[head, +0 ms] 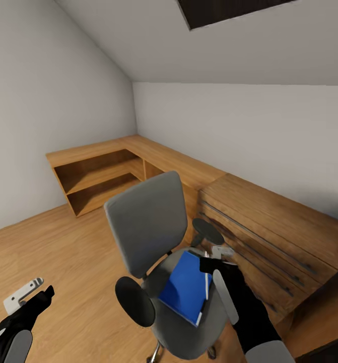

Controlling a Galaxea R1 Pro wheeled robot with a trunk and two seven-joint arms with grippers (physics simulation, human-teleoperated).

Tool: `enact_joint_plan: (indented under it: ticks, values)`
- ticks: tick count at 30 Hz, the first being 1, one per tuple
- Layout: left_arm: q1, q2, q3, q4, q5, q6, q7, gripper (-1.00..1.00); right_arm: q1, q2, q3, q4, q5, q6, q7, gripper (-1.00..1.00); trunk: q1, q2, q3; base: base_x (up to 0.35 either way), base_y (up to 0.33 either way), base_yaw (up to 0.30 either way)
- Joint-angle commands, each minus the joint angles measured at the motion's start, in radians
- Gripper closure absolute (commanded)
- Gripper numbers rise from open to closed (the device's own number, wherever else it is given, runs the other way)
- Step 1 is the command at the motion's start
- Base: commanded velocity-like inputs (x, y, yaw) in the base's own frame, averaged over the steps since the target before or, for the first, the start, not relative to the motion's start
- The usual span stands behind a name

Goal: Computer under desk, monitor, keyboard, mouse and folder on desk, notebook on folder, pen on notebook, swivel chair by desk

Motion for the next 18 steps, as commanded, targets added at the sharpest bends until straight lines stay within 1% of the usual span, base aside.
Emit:
enact_joint_plan:
  ticks: [1,5,7,10,11,12,13,14,15,18]
  values:
    - [-0.001,0.0,0.0,-0.001,0.009,0.003,0.007,-1.0,0.005,0.0,0.001,-0.01,-0.011,0.003,-0.009,1.0,-0.005,0.007,0.002,-0.334,0.0,0.0]
    - [0.0,0.0,-0.001,-0.001,0.009,0.003,0.007,-1.0,0.02,-0.001,0.001,-0.035,-0.011,0.005,-0.009,1.0,-0.02,0.035,0.015,-0.28,0.0,0.0]
    - [0.0,0.0,-0.002,-0.002,0.009,0.003,0.007,-1.0,0.022,-0.001,0.001,-0.038,-0.011,0.005,-0.009,1.0,-0.028,0.049,0.021,-0.134,0.0,0.0]
    - [0.0,0.0,-0.016,-0.005,0.008,0.004,0.007,-1.0,0.024,-0.001,-0.001,-0.043,-0.011,0.003,-0.01,1.0,-0.039,0.07,0.03,-0.062,0.0,0.0]
    - [0.0,0.001,-0.032,-0.007,0.007,0.004,0.007,-1.0,0.025,-0.001,-0.001,-0.046,-0.011,0.001,-0.011,1.0,-0.043,0.077,0.034,-0.031,0.0,0.0]
    - [0.0,0.001,-0.041,-0.007,0.007,0.005,0.007,-1.0,0.025,-0.001,-0.001,-0.049,-0.011,0.001,-0.011,1.0,-0.047,0.084,0.037,-0.025,0.0,0.0]
    - [0.0,0.002,-0.07,-0.008,0.006,0.005,0.006,-1.0,0.026,-0.001,-0.006,-0.058,-0.011,0.001,-0.011,1.0,-0.051,0.091,0.04,-0.01,0.0,0.0]
    - [0.0,0.003,-0.076,-0.008,0.006,0.005,0.006,-1.0,0.026,-0.001,-0.008,-0.061,-0.011,0.001,-0.011,1.0,-0.054,0.098,0.043,-0.008,0.0,0.0]
    - [0.0,0.003,-0.091,-0.009,0.006,0.005,0.005,-1.0,0.026,-0.001,-0.011,-0.066,-0.011,0.002,-0.011,1.0,-0.058,0.105,0.046,-0.005,0.0,0.0]
    - [0.0,0.004,-0.113,-0.009,0.006,0.005,0.005,-1.0,0.026,-0.001,-0.013,-0.073,-0.011,0.003,-0.012,1.0,-0.07,0.126,0.056,-0.003,0.0,0.0]
